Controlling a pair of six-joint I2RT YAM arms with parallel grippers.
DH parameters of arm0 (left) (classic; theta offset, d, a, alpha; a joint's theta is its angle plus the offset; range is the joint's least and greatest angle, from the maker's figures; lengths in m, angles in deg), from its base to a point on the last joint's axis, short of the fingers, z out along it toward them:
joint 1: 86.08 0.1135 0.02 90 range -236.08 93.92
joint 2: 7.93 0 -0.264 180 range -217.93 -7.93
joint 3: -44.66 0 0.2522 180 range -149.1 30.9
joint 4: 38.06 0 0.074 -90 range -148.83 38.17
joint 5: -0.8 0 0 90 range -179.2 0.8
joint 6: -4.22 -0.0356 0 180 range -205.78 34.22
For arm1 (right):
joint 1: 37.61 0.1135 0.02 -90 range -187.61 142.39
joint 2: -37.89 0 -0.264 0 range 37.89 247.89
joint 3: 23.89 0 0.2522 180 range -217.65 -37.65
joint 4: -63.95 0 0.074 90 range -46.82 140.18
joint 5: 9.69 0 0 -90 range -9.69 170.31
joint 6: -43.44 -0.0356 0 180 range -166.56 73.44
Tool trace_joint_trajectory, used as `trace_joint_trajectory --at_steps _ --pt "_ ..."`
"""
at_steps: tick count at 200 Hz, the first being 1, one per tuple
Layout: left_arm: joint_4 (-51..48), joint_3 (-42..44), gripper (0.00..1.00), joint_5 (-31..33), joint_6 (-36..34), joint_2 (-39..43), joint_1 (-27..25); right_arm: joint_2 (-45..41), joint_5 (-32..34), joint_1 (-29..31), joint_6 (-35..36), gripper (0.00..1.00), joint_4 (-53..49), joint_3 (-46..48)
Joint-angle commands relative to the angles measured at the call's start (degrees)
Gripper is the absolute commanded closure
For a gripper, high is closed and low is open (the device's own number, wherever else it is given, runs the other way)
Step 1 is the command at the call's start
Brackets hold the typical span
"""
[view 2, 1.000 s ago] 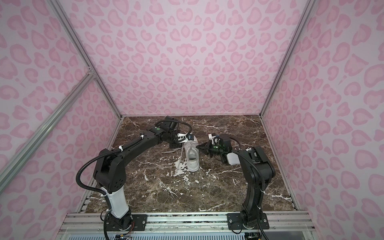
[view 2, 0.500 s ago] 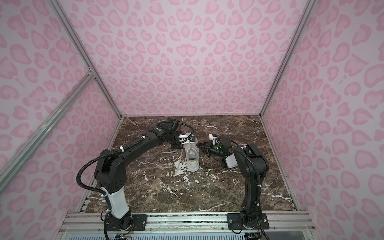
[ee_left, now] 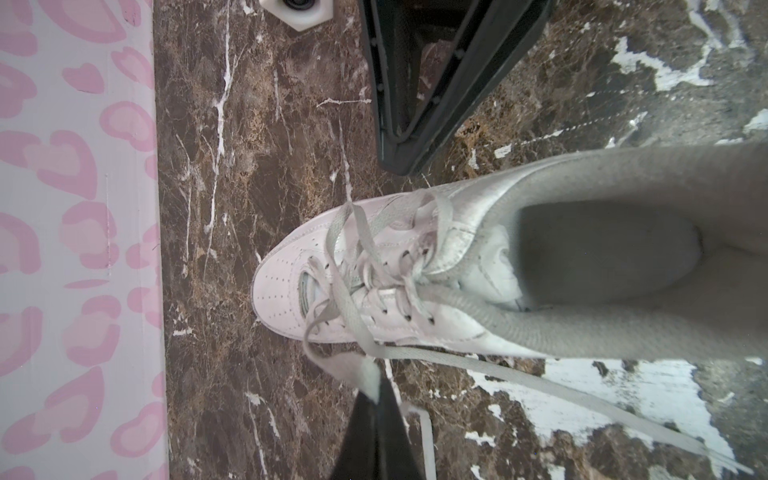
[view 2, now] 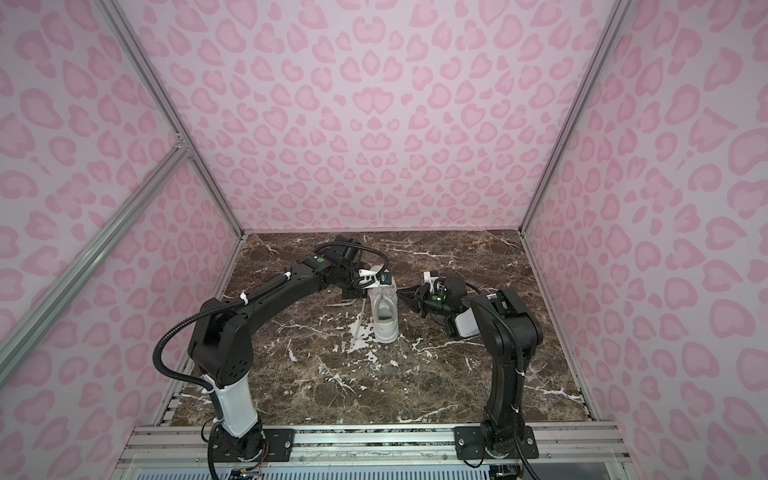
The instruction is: Tie the shoes
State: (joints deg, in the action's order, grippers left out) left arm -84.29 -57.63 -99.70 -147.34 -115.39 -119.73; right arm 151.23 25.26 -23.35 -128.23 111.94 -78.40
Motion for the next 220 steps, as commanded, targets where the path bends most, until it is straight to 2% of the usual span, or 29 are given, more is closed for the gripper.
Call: trace_joint_trajectory --at_steps 1,73,113,146,220 --pt "0.72 0.03 0.97 -0.02 -0.49 -0.38 -0.01 0.21 0.17 0.35 3.66 0.9 -3.98 -0.38" --pt "0.7 0.36 0.97 0.24 -0.53 -0.12 0.06 2.41 -0.89 2.5 1.32 0.93 0.28 -1.79" --pt "0.92 0.55 0.97 0.48 -0.65 0.06 0.07 3.97 -1.32 2.8 -4.47 0.94 8.74 -2.18" --pt "1.01 0.64 0.97 0.53 -0.62 0.15 0.08 4.21 -1.74 3.13 -5.92 0.94 10.9 -2.36" --pt "1.18 0.55 0.97 0.59 -0.67 -0.03 0.03 7.11 -1.73 3.62 -14.45 0.95 22.99 -2.82"
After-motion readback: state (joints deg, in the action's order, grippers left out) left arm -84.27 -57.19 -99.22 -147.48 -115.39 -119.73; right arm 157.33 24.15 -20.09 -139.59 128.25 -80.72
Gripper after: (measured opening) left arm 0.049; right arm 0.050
